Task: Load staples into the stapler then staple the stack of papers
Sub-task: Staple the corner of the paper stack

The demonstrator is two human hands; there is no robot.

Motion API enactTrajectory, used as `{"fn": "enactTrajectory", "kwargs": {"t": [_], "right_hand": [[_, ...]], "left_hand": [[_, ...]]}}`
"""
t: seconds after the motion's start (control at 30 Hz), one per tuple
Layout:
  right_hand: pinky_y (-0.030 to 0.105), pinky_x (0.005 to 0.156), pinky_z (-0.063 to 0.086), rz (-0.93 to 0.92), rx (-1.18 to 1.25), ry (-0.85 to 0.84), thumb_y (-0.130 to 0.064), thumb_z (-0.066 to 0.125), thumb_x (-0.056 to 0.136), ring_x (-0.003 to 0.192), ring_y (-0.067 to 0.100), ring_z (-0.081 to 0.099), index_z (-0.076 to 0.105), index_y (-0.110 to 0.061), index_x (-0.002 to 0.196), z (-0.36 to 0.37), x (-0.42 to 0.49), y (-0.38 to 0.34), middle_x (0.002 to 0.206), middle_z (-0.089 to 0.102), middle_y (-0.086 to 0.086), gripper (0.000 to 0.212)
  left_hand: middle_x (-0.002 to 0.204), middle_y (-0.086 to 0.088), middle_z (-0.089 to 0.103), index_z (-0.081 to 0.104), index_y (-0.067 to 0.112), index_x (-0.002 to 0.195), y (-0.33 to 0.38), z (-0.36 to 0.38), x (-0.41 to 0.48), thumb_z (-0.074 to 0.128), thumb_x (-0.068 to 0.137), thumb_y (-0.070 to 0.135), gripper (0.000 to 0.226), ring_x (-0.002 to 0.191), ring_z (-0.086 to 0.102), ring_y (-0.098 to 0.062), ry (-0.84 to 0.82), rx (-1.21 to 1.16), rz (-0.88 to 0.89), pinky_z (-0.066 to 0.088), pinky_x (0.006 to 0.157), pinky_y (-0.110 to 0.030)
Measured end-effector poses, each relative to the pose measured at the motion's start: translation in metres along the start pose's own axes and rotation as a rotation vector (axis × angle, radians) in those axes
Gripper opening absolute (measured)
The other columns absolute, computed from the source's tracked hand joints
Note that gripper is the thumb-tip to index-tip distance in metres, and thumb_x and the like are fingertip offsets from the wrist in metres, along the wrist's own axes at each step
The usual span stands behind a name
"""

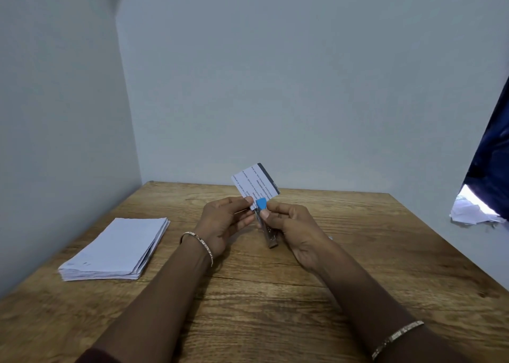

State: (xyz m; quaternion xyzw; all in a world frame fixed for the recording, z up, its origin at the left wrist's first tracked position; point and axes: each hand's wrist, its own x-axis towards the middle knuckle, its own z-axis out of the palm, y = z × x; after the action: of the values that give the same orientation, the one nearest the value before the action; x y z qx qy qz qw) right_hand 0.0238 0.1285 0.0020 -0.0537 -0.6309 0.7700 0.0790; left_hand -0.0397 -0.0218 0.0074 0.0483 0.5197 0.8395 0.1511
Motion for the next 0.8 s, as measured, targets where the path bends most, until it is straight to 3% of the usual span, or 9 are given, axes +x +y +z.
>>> {"fn": "enactTrajectory", "kwargs": {"t": [0.1,0.23,0.33,0.8], "right_hand": [[0.03,0.072,0.06,-0.002,0.015,-0.02,-0.004,0.074,0.087,0.076,0.015,0.075,0.074,-0.014,0.096,-0.0023,0.0008,0.0004,0.089,0.08,0.009,0.014],[0.032,0.074,0.063,0.007,0.068,-0.001,0.0,0.073,0.086,0.074,0.018,0.075,0.073,0.0,0.106,-0.0044,0.0021,0.0009,0.088,0.079,0.013,0.02],[0.034,0.077,0.062,0.006,0.067,0.015,0.001,0.074,0.085,0.074,0.021,0.074,0.071,0.005,0.109,-0.0055,0.0022,0.002,0.088,0.077,0.016,0.024],[0.035,0.073,0.062,-0.025,0.044,0.043,0.005,0.073,0.085,0.068,0.022,0.073,0.074,-0.001,0.091,-0.0052,0.004,0.0033,0.076,0.077,0.012,0.008]], "left_hand": [[0.084,-0.016,0.078,0.073,-0.001,0.079,0.0002,0.0008,0.0003,0.078,0.079,0.001,0.005,0.067,0.075,-0.017,0.001,0.011,0.01,0.06,0.059,-0.023],[0.081,-0.016,0.078,0.074,0.0,0.074,0.0005,0.0026,-0.0013,0.079,0.078,0.0,0.006,0.065,0.075,-0.016,0.002,0.021,0.007,0.06,0.058,-0.022],[0.079,-0.015,0.078,0.073,-0.003,0.082,0.0011,0.0048,-0.0032,0.078,0.077,0.0,0.007,0.063,0.075,-0.016,0.002,0.021,0.001,0.059,0.056,-0.021],[0.075,-0.015,0.078,0.069,-0.014,0.094,0.0028,0.0087,-0.0082,0.077,0.078,-0.003,0.02,0.061,0.075,-0.017,0.009,0.049,0.017,0.06,0.054,-0.023]]}}
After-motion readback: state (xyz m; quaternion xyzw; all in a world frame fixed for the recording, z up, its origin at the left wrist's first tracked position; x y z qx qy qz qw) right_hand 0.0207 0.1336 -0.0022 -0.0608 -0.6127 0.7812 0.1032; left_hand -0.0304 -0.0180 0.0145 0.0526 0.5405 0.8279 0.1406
